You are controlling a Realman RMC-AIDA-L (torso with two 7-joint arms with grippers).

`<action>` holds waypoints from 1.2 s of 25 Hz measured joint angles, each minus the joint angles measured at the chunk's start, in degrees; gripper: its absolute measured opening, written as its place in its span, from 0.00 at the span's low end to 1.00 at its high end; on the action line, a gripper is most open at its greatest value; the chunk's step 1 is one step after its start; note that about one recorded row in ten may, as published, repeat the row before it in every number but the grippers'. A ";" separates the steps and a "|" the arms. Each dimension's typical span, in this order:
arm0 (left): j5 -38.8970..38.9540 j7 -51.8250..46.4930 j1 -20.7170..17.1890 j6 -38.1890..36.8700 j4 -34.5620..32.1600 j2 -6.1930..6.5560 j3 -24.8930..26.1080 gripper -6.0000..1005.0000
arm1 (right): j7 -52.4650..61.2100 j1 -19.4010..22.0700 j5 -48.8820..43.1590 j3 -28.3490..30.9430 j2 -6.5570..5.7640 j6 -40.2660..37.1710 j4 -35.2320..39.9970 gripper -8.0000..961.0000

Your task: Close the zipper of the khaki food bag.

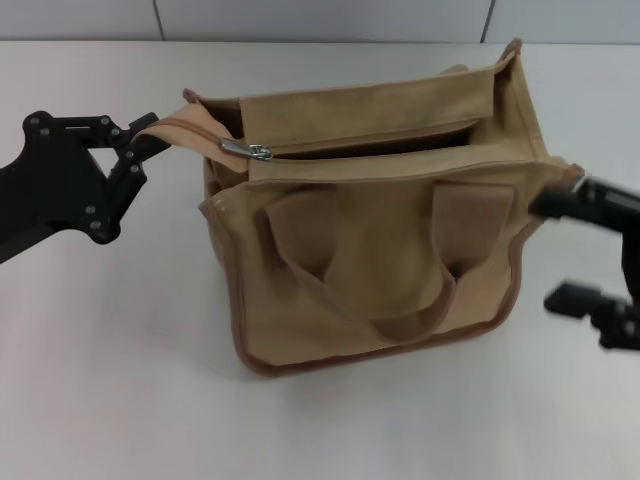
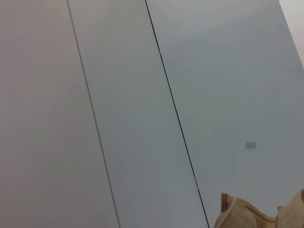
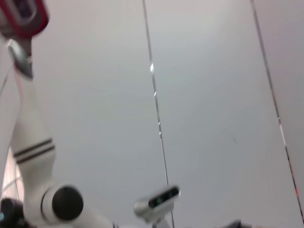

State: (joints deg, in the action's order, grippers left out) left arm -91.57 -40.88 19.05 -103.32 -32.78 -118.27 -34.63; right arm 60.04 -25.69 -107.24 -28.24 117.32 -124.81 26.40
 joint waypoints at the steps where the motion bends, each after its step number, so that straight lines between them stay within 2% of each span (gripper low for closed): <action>1: 0.00 0.00 0.01 -0.04 0.00 -0.02 0.01 0.03 | 1.82 -1.04 0.61 0.09 -0.24 0.02 0.03 0.79; 7: 0.21 0.07 0.45 -0.38 0.45 -0.17 0.00 0.04 | 9.16 -7.54 1.37 0.24 -1.74 1.51 1.29 0.79; 10: 0.42 0.11 0.66 -0.39 0.65 -0.21 0.00 0.04 | 12.72 -9.98 1.11 -0.97 -1.91 4.92 5.33 0.79; 16: 0.61 0.11 0.70 -0.30 0.79 -0.21 0.00 0.04 | 18.18 -15.27 1.01 -8.11 -2.60 10.39 12.11 0.79; 20: 0.64 0.11 0.69 -0.26 0.85 -0.20 0.00 0.04 | 20.19 -17.17 0.96 -11.03 -2.66 12.69 14.23 0.79; 24: 0.65 0.14 0.99 -0.14 1.56 -0.20 0.00 0.04 | 24.43 -20.71 0.84 -17.53 -3.18 16.66 17.38 0.79; 26: 0.65 0.15 1.01 -0.14 1.60 -0.20 0.00 0.04 | 25.21 -21.33 0.57 -18.48 -3.28 17.15 18.02 0.79; 30: 0.69 0.16 1.25 -0.15 1.62 -0.20 0.00 0.04 | 28.03 -25.57 -3.71 -20.92 -3.41 18.18 20.19 0.78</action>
State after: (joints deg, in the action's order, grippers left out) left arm -90.88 -40.72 20.30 -103.48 -31.17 -118.47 -34.63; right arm 88.07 -51.26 -110.95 -49.16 113.91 -106.63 46.60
